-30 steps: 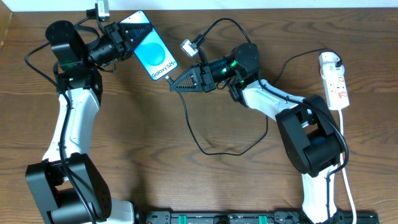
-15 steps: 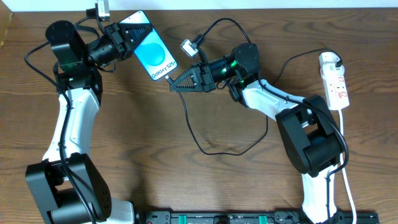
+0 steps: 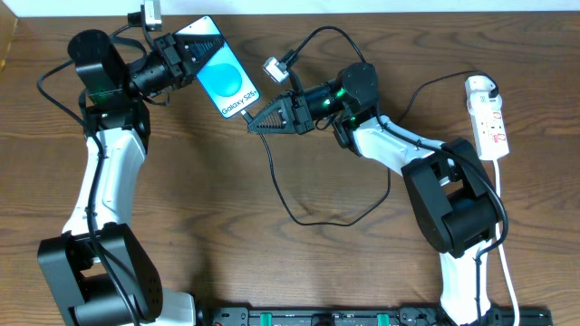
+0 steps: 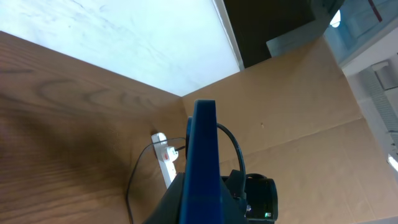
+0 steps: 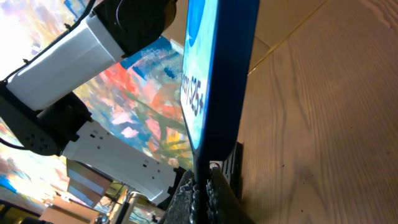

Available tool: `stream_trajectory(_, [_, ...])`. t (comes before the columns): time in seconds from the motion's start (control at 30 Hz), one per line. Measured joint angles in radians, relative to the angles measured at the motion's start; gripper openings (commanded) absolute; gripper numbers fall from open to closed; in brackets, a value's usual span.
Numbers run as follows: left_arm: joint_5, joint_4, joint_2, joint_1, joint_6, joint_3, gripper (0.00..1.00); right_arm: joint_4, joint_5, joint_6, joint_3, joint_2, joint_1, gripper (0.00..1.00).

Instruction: Plug charger to phone and switch on socket

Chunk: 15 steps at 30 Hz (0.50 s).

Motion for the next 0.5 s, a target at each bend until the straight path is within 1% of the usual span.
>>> stream_trajectory(0.33, [0.008,0.000,0.000,0.000,0.011,0.000,0.07,0.000,-0.002,0.000,0.000,0.000,0.000,0.01])
stream_trajectory(0.5, [0.013,0.001,0.000,0.000,0.037,0.000,0.07,0.000,-0.002,0.000,0.000,0.000,0.000,0.01])
